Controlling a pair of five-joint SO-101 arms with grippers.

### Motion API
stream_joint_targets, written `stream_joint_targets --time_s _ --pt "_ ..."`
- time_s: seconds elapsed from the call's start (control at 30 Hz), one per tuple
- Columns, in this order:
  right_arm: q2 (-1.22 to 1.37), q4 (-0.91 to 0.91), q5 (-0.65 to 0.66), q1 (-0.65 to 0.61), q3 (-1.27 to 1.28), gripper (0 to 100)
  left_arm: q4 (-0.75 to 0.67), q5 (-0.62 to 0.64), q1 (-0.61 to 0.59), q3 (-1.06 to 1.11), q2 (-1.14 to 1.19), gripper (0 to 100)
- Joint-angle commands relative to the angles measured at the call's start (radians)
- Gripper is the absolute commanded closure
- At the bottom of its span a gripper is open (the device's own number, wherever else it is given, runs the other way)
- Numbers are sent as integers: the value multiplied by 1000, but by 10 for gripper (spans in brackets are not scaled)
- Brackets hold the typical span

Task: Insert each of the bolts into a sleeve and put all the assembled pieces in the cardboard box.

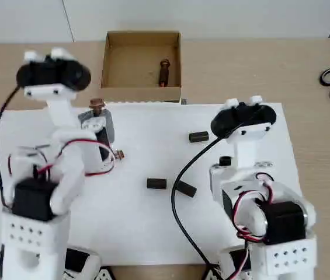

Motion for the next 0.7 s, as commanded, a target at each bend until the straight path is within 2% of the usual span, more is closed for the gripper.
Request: stream_joint_targets --time_s 0.0,0.13,0.37,0.57,0.67 --pt "-10 -133 8 -79 32 997 -256 57 3 272 -238 995" --pt "-10 -213 8 -203 89 997 -321 132 18 440 -399 995" --pt "-10 -361 15 -360 183 997 -321 241 18 529 -500 995" --pt "-10 -478 15 -469 258 997 -319 258 21 565 -535 995" --pt "-10 -561 15 -506 315 997 -319 258 60 570 -557 995"
